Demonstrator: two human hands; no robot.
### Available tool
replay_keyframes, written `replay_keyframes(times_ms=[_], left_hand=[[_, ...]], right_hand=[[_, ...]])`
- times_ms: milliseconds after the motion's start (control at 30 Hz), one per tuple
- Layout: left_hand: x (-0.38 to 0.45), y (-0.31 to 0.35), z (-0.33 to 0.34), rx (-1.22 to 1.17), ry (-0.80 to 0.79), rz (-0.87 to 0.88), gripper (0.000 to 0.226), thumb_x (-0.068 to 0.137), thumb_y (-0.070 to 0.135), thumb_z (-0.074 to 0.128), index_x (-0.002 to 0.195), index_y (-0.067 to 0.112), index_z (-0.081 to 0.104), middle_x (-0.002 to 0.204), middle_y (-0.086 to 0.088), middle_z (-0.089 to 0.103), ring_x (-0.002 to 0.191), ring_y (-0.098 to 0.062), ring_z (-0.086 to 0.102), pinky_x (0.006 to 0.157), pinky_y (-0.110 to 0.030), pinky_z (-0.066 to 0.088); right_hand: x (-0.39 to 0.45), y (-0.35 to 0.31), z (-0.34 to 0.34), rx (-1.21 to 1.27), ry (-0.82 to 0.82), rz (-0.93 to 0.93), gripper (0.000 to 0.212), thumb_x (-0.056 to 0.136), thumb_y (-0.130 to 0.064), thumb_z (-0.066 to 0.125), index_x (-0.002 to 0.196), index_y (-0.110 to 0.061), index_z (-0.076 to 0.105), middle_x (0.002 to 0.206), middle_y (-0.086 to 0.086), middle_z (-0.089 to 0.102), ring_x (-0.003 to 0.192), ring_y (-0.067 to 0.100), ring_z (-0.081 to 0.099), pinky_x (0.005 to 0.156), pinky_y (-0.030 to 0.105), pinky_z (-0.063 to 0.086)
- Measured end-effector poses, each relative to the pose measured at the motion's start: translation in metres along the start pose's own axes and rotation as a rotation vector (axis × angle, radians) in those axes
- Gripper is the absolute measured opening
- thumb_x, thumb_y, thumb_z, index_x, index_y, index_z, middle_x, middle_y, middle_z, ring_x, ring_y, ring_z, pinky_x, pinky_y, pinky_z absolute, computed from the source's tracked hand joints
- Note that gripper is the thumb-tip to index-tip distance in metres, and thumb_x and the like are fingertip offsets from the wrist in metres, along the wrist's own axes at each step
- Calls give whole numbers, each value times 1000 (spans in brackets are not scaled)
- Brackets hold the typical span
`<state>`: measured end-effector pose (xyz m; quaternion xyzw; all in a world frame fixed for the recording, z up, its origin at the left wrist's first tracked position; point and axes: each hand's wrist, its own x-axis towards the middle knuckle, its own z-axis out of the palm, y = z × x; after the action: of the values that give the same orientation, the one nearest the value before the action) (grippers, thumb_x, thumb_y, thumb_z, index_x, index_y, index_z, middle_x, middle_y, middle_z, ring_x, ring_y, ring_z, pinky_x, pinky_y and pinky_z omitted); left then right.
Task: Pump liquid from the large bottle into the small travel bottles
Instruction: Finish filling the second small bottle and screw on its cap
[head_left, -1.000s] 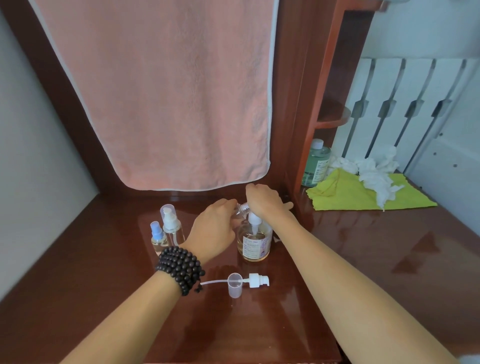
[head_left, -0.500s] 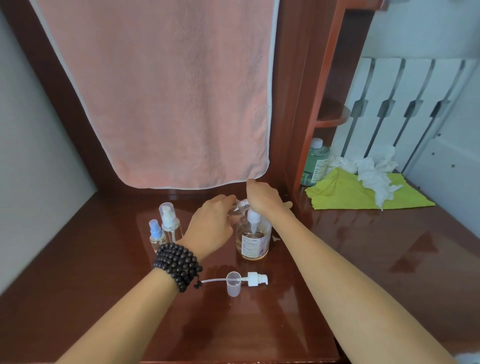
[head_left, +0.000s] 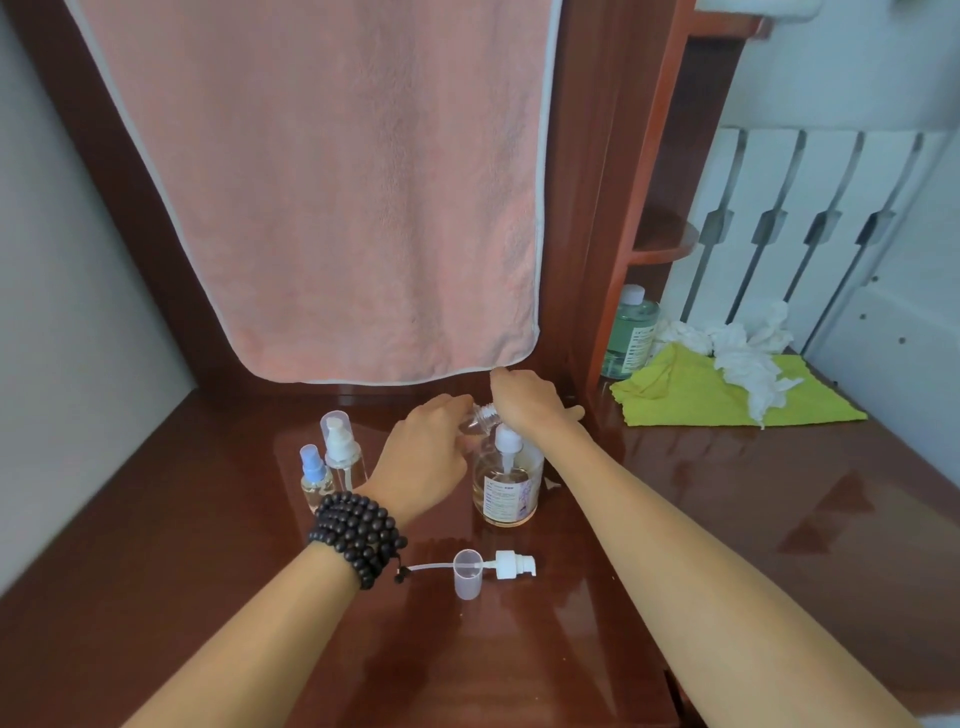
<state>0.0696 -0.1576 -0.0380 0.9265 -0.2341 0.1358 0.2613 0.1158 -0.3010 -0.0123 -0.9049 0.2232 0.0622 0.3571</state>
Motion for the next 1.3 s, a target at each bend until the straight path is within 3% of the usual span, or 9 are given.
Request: replay_keyframes(times_ms=[200, 400, 500, 633, 700, 833, 1000, 1167, 1300], left_hand=[[-3, -1, 6, -38, -41, -40, 26, 87, 8, 61, 113, 9, 60, 103, -8, 63, 95, -29, 62, 82, -48, 51], [0, 2, -5, -36, -14, 1, 32, 89, 11, 60, 120, 13, 58, 108, -4, 62, 101, -29, 60, 84, -49, 50], [1, 0, -4, -14, -12, -4, 39, 88, 9, 60, 127, 10, 56, 114, -7, 62, 105, -32, 60, 85, -50, 50], [-1, -2, 4, -21, -26, -8, 29, 86, 8, 59, 114, 12, 59, 102, -5, 60, 95, -32, 61, 80, -49, 51], [-2, -1, 7, -16, -36, -11, 22, 85, 8, 60, 107, 12, 58, 97, -4, 60, 90, -31, 60, 78, -49, 51], [-3, -1, 5, -15, -38, -7, 22, 88, 10, 60, 110, 13, 58, 100, -4, 60, 92, -29, 61, 79, -49, 51], [-1, 0, -6, -25, -12, 14, 31, 90, 14, 60, 120, 12, 56, 108, -4, 61, 99, -29, 60, 82, -49, 51], [-1, -1, 3, -21, -8, -1, 29, 88, 10, 61, 116, 11, 58, 103, -5, 61, 94, -31, 61, 79, -48, 51], [-5, -1, 9, -10, -22, 8, 24, 85, 8, 60, 108, 11, 58, 97, -5, 60, 88, -32, 61, 76, -47, 52]], right_hand=[[-5, 2, 9, -43, 7, 4, 54, 97, -28, 22, 134, -13, 58, 136, 10, 57, 130, 33, 46, 108, 58, 19], [-11, 1, -3, 112, 51, -42, 52, 100, -39, 25, 123, -14, 65, 127, 9, 63, 120, 32, 51, 108, 55, 21], [-11, -2, -4, 81, 31, -72, 49, 101, -36, 26, 120, -13, 65, 125, 9, 62, 117, 31, 51, 110, 56, 21], [-5, -1, 8, 66, -16, -42, 49, 87, -31, 18, 109, -10, 57, 129, 14, 59, 122, 37, 50, 111, 58, 29], [-4, 3, 11, 84, -17, -47, 46, 93, -26, 23, 115, -9, 60, 130, 18, 59, 126, 42, 52, 110, 62, 35], [-9, 4, 5, 73, -1, 2, 45, 99, -25, 25, 126, -14, 60, 127, 8, 56, 127, 31, 46, 108, 57, 19], [-9, -1, -7, 43, 25, -84, 47, 103, -37, 25, 120, -14, 62, 126, 9, 61, 114, 30, 48, 107, 54, 20], [-4, 4, 2, -28, 13, -126, 39, 102, -14, 26, 120, -11, 60, 115, 6, 50, 118, 26, 42, 114, 59, 20], [1, 9, 10, 109, 20, -60, 27, 97, -7, 29, 104, -11, 55, 105, 3, 42, 119, 27, 46, 113, 61, 27]])
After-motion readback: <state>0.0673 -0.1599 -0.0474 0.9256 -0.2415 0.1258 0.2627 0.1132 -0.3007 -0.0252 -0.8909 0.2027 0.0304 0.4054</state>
